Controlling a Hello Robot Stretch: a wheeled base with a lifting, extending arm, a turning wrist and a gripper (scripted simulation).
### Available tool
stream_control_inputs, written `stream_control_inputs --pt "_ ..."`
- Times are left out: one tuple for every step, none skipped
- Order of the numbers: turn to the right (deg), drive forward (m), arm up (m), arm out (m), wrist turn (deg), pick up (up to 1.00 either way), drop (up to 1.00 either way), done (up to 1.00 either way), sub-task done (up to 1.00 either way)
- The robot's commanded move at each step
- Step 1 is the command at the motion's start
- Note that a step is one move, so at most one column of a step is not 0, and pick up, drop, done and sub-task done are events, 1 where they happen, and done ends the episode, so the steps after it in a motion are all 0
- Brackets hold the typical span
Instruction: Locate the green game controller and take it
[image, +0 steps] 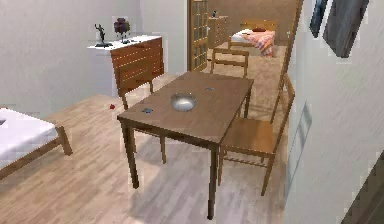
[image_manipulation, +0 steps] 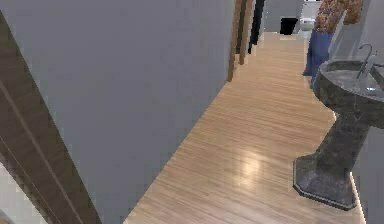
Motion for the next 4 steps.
stream_control_inputs --pt "9.0 0.0 0.0 0.0 0.0 0.0 0.0 0.0 0.0" --pt "0.0 0.3 0.0 0.0 0.0 0.0 0.0 0.0 0.0" --pt "-45.0 0.0 0.0 0.0 0.0 0.0 0.0 0.0 0.0" --pt "-12.0 0.0 0.0 0.0 0.0 0.0 0.0 0.0 0.0"
